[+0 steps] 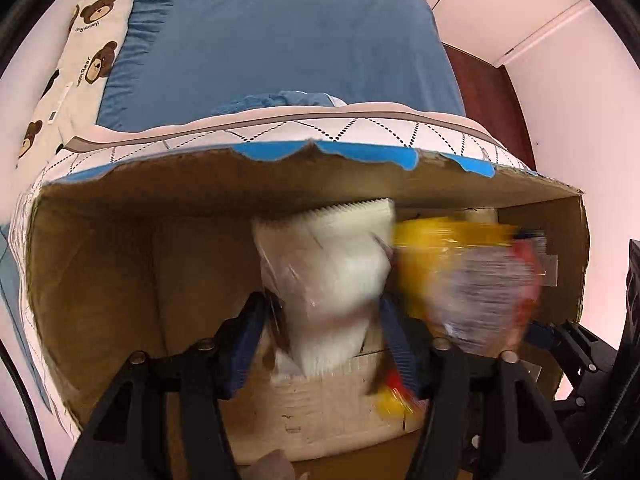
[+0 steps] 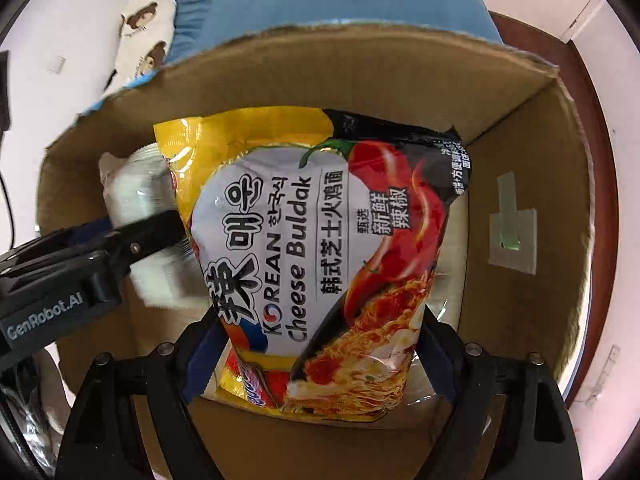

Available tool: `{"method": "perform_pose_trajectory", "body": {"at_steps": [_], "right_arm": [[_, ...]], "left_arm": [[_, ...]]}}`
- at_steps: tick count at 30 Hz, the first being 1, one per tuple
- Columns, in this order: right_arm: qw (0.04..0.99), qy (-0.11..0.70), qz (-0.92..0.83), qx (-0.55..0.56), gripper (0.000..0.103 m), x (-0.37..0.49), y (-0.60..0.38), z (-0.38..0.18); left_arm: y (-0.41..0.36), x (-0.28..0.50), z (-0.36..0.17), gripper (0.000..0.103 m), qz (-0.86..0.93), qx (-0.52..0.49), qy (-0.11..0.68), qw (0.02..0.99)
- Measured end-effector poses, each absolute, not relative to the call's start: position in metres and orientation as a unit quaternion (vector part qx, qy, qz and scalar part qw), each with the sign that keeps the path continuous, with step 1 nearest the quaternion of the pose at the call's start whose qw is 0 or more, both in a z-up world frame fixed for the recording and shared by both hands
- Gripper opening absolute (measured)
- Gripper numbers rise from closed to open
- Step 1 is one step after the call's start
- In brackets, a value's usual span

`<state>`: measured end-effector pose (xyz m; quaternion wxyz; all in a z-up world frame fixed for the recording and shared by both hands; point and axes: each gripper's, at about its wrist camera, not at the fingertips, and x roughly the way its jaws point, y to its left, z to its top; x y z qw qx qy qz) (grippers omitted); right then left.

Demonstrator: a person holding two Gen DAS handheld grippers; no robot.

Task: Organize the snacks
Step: 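Carry both packets into the cardboard box and open both tools, then grasp the candy bag with left tool while right tool grasps the orange packet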

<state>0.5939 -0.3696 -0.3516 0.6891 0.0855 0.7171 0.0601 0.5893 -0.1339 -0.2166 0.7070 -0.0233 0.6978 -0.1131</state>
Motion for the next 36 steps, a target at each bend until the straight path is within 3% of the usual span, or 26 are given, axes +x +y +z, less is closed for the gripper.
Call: {"method": "perform_pose_trajectory", "body": {"at_steps": [1,2,7,36], "right_arm": [[0.69,0.715,0.064,0.087,0.089,0.598,-0.376,-0.348],[0.692,0.714,0.066,0.087,0.096,0.599,-0.377,-0.348],[0.701,0.706,0.064,0.078,0.099,0.592,-0.373,-0.345],[0.854,0.518,0.024,0.04,0.099,0.399,-0.364,-0.179]], "left_arm": [[-0.135,0.592,-0.218,0.081,-0.119,-0.027,0.699,0.705],[-0.134,0.591,-0.217,0.087,-0.124,-0.031,0.697,0.706],[-0.135,0.578,-0.202,0.087,-0.122,-0.019,0.673,0.729],[-0.087,0.382,-0.068,0.087,-0.081,0.017,0.486,0.87]]}}
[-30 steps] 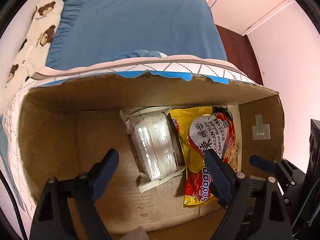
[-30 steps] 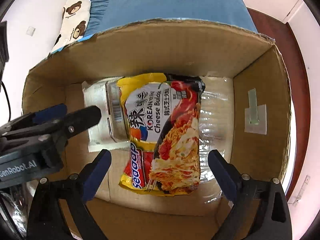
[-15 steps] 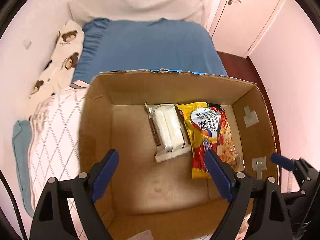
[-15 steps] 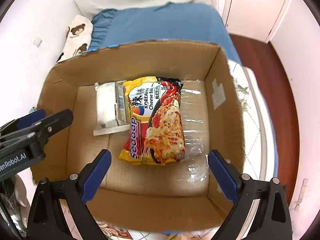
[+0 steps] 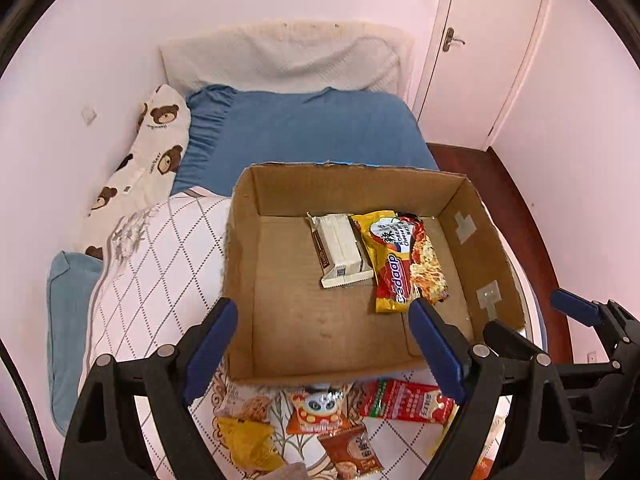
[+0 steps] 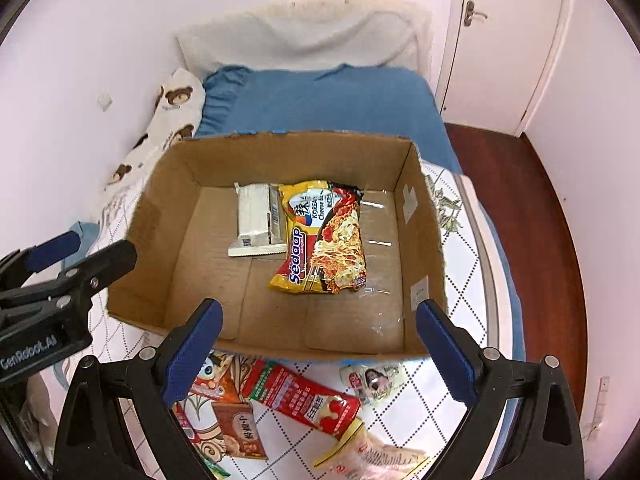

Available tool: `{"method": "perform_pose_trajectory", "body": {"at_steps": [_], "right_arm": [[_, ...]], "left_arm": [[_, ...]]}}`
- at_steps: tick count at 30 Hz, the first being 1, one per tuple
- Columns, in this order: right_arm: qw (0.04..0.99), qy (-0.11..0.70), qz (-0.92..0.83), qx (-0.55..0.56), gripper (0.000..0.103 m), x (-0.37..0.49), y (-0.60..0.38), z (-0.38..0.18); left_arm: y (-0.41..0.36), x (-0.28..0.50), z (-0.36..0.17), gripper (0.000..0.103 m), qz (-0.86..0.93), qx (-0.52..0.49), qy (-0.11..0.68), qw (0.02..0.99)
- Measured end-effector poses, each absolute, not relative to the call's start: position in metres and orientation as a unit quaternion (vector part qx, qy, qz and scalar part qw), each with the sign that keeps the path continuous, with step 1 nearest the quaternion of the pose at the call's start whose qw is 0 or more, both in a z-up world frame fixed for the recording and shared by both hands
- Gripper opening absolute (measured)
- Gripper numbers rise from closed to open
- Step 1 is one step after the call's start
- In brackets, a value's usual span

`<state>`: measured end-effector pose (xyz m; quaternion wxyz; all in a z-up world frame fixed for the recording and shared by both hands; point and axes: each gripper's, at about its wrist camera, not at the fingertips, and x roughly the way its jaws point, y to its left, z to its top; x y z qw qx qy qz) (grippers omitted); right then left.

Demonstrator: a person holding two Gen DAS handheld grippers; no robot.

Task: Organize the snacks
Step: 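Grasp the candy bag with left tool while right tool grasps the orange packet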

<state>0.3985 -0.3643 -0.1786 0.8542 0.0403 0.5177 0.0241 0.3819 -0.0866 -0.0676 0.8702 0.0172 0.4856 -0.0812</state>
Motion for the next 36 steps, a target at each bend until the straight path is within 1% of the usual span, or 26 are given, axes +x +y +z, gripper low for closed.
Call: {"method": "perform_pose_trajectory", "body": {"at_steps": [6,11,13,15,16,17,22,25,28,30,31,32,33,34,36], "right_arm": [[0.859,0.505,0.031,0.075,0.099,0.361,-0.371,-0.161],[0.842,0.526,0.036,0.115,0.099,0.325,-0.383,-0.175],[0.835,0.535,0.016,0.124,0.099,0.303,-0.391,-0.189],[0.825,0.548,0.009,0.14,0.091,0.281,-0.401,-0.207],[0.816,0.557,0.006,0.153,0.083,0.271,-0.407,-0.217],[0.806,0.569,0.001,0.165,0.081,0.26,-0.413,-0.227],[0.747,0.627,-0.035,0.218,0.081,0.206,-0.444,-0.282],[0.701,0.668,-0.058,0.243,0.081,0.18,-0.457,-0.325],[0.67,0.693,-0.085,0.251,0.081,0.166,-0.463,-0.361],[0.658,0.7,-0.102,0.258,0.081,0.16,-0.467,-0.378],[0.649,0.703,-0.111,0.269,0.081,0.157,-0.469,-0.388],[0.647,0.702,-0.113,0.277,0.078,0.156,-0.47,-0.394],[0.648,0.698,-0.113,0.281,0.071,0.155,-0.47,-0.398],[0.652,0.699,-0.109,0.271,0.063,0.156,-0.467,-0.402],[0.665,0.703,-0.097,0.234,0.062,0.16,-0.456,-0.403]], "left_arm": [[-0.08,0.35,-0.055,0.087,-0.084,0.003,0.477,0.875],[-0.064,0.312,-0.071,0.087,-0.07,-0.003,0.495,0.866],[-0.055,0.292,-0.091,0.087,-0.06,0.002,0.514,0.856],[-0.051,0.275,-0.113,0.087,-0.056,0.015,0.535,0.843],[-0.049,0.265,-0.129,0.087,-0.059,0.029,0.552,0.831],[-0.049,0.254,-0.148,0.087,-0.066,0.047,0.57,0.818],[-0.053,0.209,-0.235,0.087,-0.091,0.116,0.648,0.747],[-0.055,0.195,-0.279,0.087,-0.109,0.135,0.691,0.702],[-0.061,0.188,-0.313,0.087,-0.126,0.149,0.72,0.666],[-0.066,0.187,-0.325,0.087,-0.131,0.158,0.724,0.658],[-0.068,0.188,-0.329,0.083,-0.133,0.164,0.722,0.658],[-0.068,0.189,-0.331,0.061,-0.129,0.162,0.719,0.663],[-0.066,0.191,-0.333,0.052,-0.122,0.147,0.722,0.666],[-0.061,0.194,-0.334,0.051,-0.113,0.123,0.729,0.664],[-0.051,0.2,-0.334,0.05,-0.098,0.073,0.739,0.663]]}}
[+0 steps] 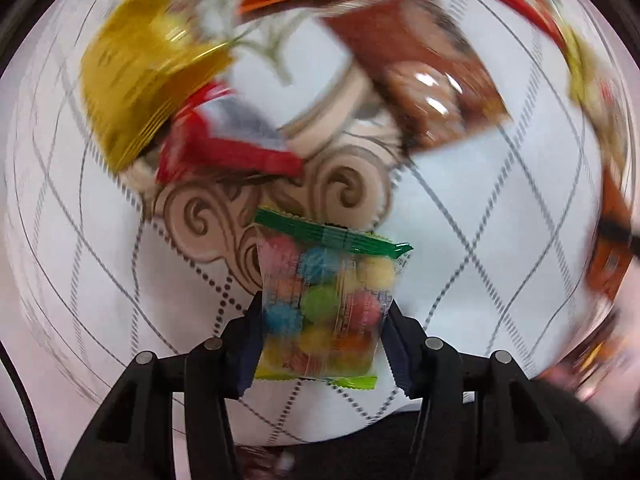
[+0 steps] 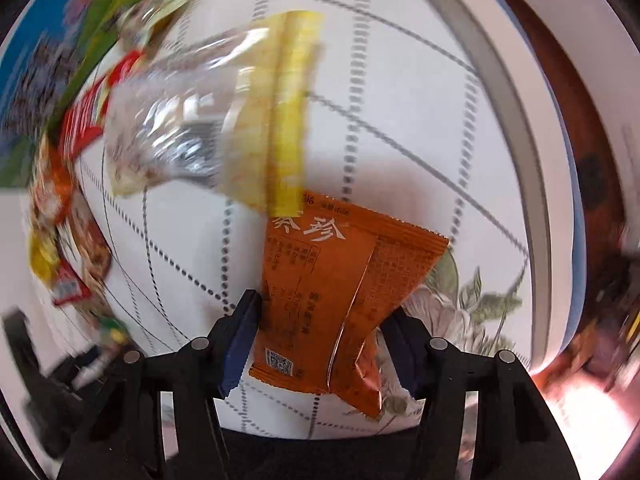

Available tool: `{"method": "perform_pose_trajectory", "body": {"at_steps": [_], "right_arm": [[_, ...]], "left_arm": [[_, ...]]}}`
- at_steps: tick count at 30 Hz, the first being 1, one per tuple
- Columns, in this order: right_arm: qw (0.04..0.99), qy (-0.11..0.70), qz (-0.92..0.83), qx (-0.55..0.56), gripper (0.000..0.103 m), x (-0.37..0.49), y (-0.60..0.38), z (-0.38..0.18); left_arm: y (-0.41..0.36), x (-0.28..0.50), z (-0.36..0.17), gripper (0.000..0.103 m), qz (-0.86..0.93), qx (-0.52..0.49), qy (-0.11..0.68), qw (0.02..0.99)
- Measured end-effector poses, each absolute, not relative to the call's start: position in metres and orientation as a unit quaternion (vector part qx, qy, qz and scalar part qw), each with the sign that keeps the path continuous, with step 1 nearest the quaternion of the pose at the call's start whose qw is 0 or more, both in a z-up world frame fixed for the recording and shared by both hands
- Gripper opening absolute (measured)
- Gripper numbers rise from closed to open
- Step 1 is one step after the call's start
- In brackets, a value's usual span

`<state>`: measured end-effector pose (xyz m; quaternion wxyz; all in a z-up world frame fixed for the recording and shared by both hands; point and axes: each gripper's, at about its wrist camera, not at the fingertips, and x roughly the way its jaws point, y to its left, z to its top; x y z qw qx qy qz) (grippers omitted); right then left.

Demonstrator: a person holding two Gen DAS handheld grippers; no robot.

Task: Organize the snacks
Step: 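Grasp the candy bag with left tool while right tool grasps the orange packet, then carry candy bag and orange packet into the box and release both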

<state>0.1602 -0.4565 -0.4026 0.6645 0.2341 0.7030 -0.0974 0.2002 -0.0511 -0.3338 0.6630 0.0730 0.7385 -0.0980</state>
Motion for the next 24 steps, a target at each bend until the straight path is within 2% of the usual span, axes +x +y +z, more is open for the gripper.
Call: {"method": "perform_pose_trajectory", "body": {"at_steps": [3,7,11,16,18,24], "right_arm": [[0.699,0.7,-0.043,0.138,0.057,0.167,-0.423,-0.39],[0.716,0.696,0.029,0.044,0.057,0.168,-0.382,-0.382],[0.707,0.705,0.037,0.05,0.063,0.168,-0.379,-0.389],[0.693,0.713,0.015,0.108,0.064,0.165,-0.397,-0.4],[0.69,0.713,0.009,0.122,0.064,0.174,-0.405,-0.404],[0.7,0.705,0.0,0.109,0.057,0.17,-0.409,-0.407]], "left_arm": [[-0.029,0.207,-0.333,0.05,-0.067,-0.011,0.749,0.659],[-0.007,0.211,-0.342,0.051,-0.048,-0.103,0.761,0.639],[-0.019,0.212,-0.348,0.056,-0.065,-0.068,0.766,0.636],[-0.048,0.21,-0.345,0.056,-0.063,-0.012,0.753,0.655],[-0.058,0.207,-0.339,0.049,-0.056,0.012,0.739,0.671],[-0.08,0.196,-0.332,0.046,-0.05,0.042,0.721,0.69]]}}
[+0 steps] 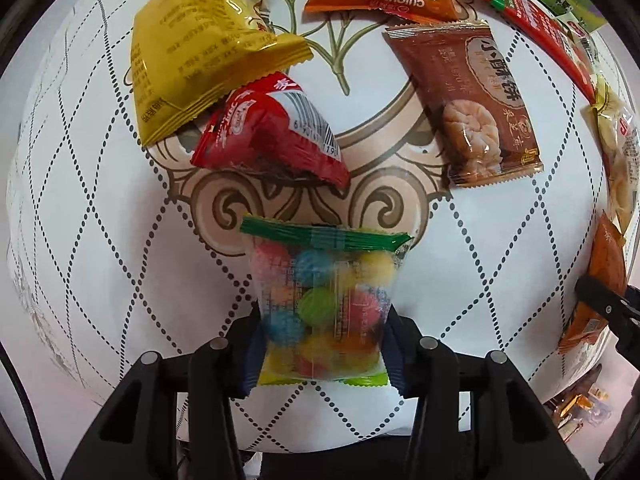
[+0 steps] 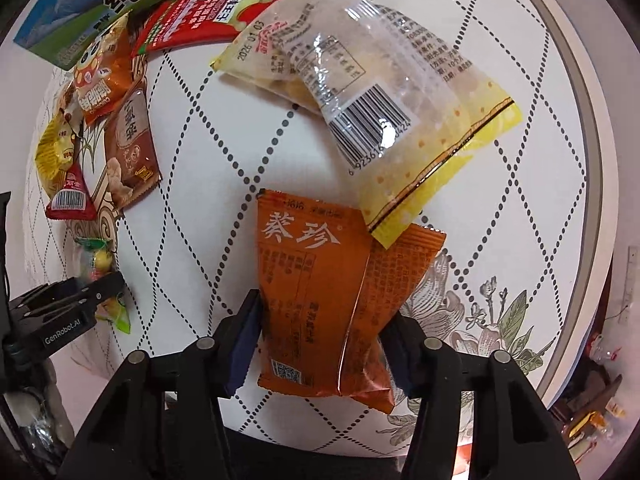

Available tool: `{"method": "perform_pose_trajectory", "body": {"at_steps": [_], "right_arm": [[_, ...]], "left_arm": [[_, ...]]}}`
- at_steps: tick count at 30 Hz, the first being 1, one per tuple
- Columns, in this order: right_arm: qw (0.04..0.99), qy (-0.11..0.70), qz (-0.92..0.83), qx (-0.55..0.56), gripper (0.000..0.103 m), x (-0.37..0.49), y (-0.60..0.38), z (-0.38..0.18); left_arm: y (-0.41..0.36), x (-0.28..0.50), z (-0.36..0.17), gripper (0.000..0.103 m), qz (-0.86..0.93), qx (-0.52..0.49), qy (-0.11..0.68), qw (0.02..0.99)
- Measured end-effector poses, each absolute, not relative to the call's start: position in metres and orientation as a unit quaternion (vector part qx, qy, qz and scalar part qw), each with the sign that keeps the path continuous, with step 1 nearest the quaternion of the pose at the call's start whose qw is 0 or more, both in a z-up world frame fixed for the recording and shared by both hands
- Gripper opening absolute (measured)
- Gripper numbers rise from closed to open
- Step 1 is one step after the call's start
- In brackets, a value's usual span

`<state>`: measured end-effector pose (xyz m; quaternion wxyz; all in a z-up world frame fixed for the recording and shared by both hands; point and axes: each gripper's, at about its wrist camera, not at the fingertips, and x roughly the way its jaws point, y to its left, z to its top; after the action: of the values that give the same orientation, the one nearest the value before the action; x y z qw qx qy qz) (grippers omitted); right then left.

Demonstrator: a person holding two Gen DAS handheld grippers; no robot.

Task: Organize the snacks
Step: 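Carry candy bag and orange packet into the box and release both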

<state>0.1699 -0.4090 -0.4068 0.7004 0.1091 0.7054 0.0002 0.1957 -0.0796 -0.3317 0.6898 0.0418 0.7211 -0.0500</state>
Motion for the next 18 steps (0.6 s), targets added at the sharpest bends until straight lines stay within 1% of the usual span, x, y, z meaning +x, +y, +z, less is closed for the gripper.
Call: {"method": "perform_pose_trajectory", "body": {"at_steps": [3,7,12,16,18], "right_arm": [[0.706,0.7,0.009,0.105,0.054,0.165,-0.402,-0.398],[0.712,0.691,0.036,0.116,0.05,0.16,-0.4,-0.375],[0.736,0.662,0.079,0.119,0.05,0.165,-0.394,-0.325],[0.756,0.632,0.11,0.13,0.05,0.195,-0.392,-0.278],[0.768,0.615,0.119,0.132,0.05,0.214,-0.395,-0.255]], "left_arm": [[-0.066,0.192,-0.322,0.044,-0.055,0.037,0.721,0.69],[-0.072,0.187,-0.285,0.044,-0.079,0.031,0.71,0.699],[-0.091,0.195,-0.227,0.044,-0.123,0.013,0.683,0.72],[-0.112,0.23,-0.173,0.044,-0.161,-0.027,0.657,0.736],[-0.109,0.246,-0.155,0.044,-0.17,-0.035,0.644,0.745]]}}
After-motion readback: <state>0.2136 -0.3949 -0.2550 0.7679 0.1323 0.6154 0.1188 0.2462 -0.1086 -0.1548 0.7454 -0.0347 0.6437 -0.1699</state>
